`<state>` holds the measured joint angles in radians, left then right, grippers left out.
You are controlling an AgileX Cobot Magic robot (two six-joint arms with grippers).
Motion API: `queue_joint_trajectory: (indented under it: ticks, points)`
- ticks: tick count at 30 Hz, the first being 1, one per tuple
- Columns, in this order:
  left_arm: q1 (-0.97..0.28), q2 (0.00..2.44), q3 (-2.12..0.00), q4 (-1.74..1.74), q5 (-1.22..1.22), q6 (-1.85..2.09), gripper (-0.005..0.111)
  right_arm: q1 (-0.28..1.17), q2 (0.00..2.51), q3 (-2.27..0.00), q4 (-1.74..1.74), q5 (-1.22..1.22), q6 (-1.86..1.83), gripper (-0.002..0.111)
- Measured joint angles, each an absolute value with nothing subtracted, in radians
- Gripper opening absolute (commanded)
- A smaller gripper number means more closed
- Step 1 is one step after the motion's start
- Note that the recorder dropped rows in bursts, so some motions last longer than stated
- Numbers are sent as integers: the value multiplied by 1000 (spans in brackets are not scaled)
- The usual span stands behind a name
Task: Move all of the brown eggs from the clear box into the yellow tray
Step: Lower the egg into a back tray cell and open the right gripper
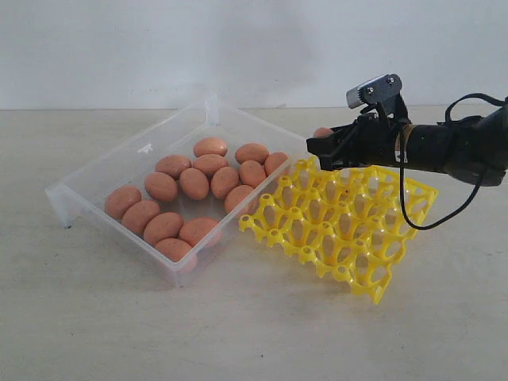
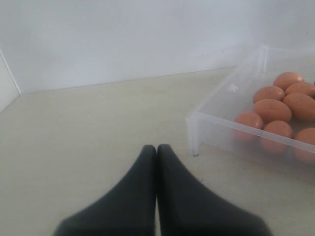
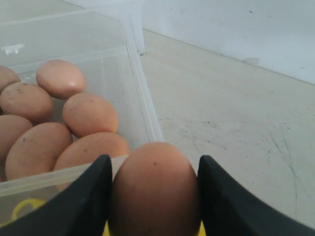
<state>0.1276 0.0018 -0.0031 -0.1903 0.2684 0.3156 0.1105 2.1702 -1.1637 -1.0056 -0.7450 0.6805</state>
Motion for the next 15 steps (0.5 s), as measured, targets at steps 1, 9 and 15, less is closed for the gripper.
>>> queue_joint_trajectory:
  ticks: [1,9,15]
  points:
    - [128,2,-3,-190,268,316,-4,111,2177,-1164,-1006,-745,680,10]
    - [128,2,-3,-190,268,316,-4,111,2197,-1164,-1006,-745,680,36]
    - [128,2,-3,-190,268,316,-4,111,2199,-1164,-1006,-755,662,56]
